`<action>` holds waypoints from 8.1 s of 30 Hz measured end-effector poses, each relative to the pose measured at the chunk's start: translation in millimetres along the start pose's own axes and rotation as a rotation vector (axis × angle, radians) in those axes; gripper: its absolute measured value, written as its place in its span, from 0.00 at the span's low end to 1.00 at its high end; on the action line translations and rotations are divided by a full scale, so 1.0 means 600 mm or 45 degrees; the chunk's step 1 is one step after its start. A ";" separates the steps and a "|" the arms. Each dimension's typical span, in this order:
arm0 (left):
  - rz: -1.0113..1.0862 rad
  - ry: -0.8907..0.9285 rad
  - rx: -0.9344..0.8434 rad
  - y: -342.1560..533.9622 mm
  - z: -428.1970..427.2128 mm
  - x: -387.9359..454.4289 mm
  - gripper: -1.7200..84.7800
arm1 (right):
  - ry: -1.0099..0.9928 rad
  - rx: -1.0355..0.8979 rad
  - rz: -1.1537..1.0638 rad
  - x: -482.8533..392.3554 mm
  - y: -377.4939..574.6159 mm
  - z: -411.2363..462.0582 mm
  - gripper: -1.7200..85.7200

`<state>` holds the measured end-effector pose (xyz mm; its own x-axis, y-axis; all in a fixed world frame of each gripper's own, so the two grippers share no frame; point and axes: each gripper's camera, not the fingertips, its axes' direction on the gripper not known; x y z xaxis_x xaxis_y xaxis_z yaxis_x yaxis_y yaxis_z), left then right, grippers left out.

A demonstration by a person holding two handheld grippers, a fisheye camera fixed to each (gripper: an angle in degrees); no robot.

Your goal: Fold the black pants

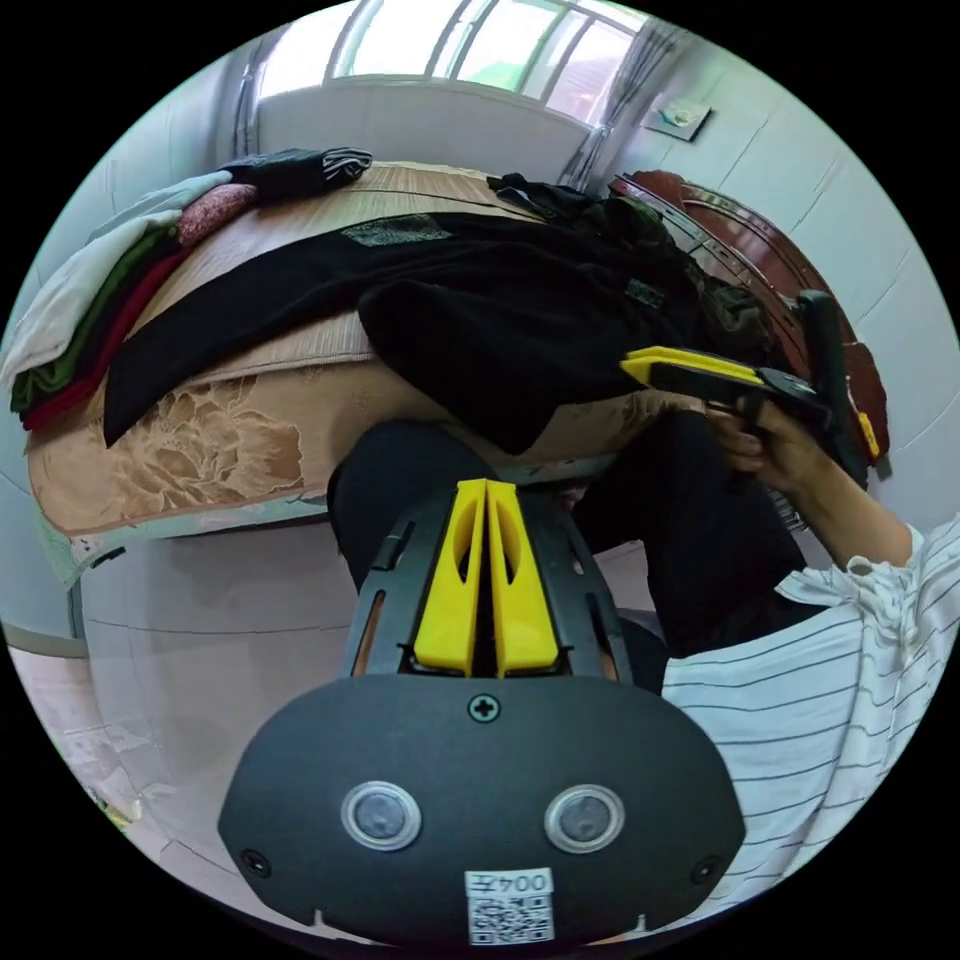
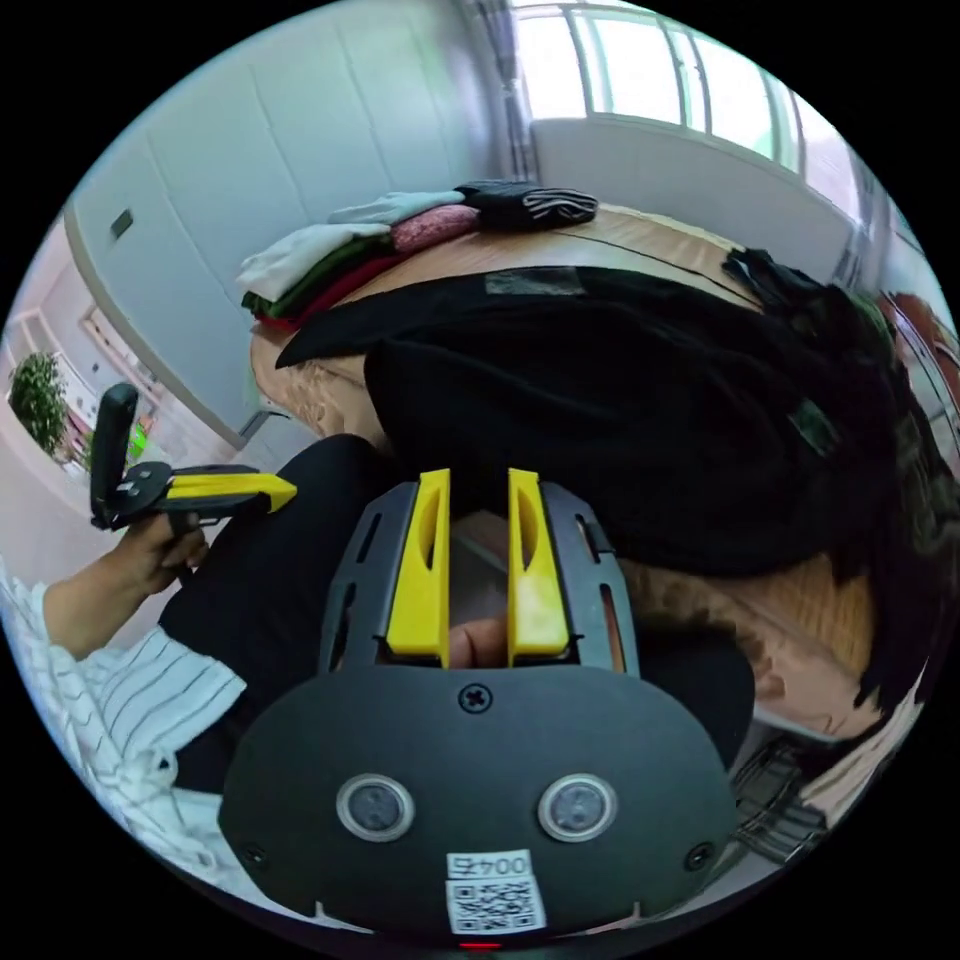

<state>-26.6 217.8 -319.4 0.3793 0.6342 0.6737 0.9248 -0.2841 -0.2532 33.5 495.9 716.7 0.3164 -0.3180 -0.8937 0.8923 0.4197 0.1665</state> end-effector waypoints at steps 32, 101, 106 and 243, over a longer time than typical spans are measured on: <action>-0.387 -0.420 -0.130 -0.918 -0.003 -0.215 0.02 | -0.542 -0.143 0.504 -0.056 -0.019 0.347 0.02; -0.040 -0.910 -0.302 -0.483 -0.090 -0.187 0.10 | -0.062 0.251 1.279 0.612 0.810 -0.040 0.10; -0.121 -0.570 -0.101 -0.506 -0.137 -0.154 0.16 | 0.382 0.292 1.105 0.643 0.783 -0.140 0.12; -0.098 -0.419 -0.136 -0.629 0.050 -0.038 0.02 | 0.018 -0.175 0.650 0.346 0.282 0.028 0.19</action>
<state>-383.6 332.1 -260.2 0.3140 0.8497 0.4235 0.9493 -0.2888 -0.1244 255.5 486.7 566.0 0.6945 -0.0330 -0.7187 0.5750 0.6259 0.5269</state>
